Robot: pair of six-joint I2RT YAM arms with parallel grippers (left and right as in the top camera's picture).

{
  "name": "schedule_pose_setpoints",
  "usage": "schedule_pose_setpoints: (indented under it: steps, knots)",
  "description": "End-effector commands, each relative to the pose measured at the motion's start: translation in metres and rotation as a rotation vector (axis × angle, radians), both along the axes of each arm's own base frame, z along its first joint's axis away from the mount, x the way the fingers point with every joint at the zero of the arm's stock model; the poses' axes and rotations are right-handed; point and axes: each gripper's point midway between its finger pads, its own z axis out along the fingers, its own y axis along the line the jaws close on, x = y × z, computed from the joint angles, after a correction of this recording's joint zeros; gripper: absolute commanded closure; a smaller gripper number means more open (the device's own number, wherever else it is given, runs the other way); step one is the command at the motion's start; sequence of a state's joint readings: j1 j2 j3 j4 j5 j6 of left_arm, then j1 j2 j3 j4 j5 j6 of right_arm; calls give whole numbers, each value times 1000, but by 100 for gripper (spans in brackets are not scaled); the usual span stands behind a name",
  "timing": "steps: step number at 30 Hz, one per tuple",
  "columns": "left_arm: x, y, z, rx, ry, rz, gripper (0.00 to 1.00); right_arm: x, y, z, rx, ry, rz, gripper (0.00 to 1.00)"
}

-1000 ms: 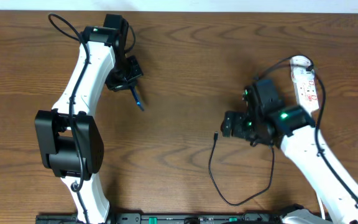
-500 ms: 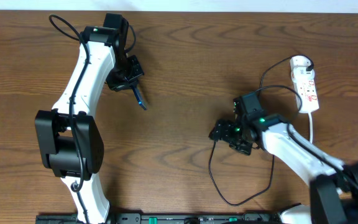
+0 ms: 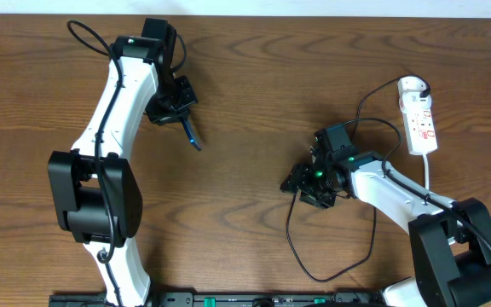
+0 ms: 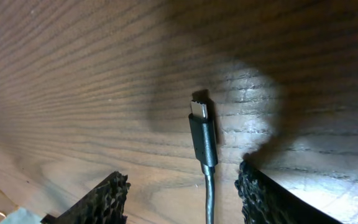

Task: Plug charger to phone and switch on socket
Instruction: 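Close the right gripper on the USB-C plug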

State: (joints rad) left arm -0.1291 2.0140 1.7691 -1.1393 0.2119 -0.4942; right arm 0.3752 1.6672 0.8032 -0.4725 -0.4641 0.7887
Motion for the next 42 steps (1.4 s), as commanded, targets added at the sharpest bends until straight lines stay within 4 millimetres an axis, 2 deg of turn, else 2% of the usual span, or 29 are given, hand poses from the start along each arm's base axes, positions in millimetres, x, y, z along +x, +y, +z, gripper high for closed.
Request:
schedule_pose_setpoints:
  steps: [1, 6, 9, 36, 39, 42]
  knots:
    - [0, -3, 14, -17, -34, -2, 93, -20, -13, -25, -83, 79, -1, 45]
    - [0, -3, 14, -17, -34, -2, 93, -22, -12, -26, -103, 74, 10, 51]
    - [0, -3, 14, -17, -34, -2, 93, -21, -14, -27, -114, 75, -3, 59]
    - [0, -3, 14, -17, -34, -2, 93, -11, -25, -31, -178, 44, -53, 60]
    - [0, -3, 14, -17, -34, -2, 93, -12, -25, -31, -178, 45, -52, 64]
    - [0, -3, 14, -17, -33, -2, 93, -11, -25, -31, -178, 44, -52, 63]
